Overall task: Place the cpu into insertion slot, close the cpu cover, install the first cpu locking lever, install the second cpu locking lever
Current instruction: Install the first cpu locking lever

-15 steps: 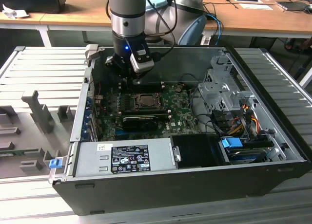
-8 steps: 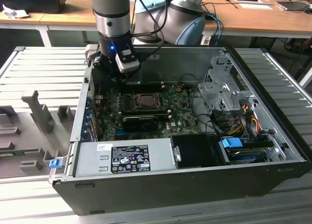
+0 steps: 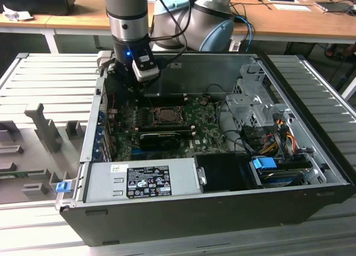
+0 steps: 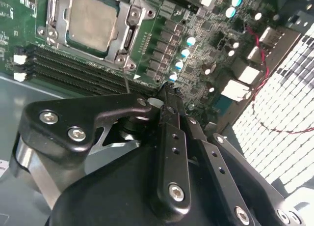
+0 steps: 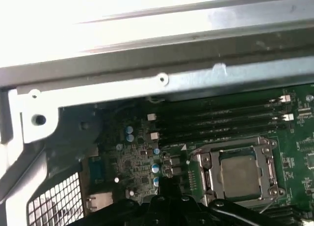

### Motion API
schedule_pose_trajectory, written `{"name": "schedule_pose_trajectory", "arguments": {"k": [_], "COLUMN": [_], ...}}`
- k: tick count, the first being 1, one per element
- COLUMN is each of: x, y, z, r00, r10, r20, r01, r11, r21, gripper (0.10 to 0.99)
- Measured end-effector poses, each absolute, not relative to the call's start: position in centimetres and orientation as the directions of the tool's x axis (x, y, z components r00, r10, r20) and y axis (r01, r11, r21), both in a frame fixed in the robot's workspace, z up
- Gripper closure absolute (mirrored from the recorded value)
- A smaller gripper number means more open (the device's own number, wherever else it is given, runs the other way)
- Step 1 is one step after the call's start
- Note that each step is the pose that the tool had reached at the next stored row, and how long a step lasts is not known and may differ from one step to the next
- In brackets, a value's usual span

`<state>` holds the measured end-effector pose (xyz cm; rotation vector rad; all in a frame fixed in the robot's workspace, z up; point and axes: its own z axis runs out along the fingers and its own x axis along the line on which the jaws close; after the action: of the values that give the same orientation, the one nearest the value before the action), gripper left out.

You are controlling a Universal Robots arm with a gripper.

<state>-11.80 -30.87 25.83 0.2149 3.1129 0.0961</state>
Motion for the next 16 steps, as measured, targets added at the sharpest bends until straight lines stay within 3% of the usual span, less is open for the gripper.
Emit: {"name": "schedule_pose_trajectory", "arguments": {"k": [16], "x": [-7.2], "y": [-29.6], "z": [25.7], "r00": [-0.991], "r10": [0.133], "r20": [-0.013], "r01": [0.132], "r11": [0.989], "r21": [0.062], "gripper": [0.980]}}
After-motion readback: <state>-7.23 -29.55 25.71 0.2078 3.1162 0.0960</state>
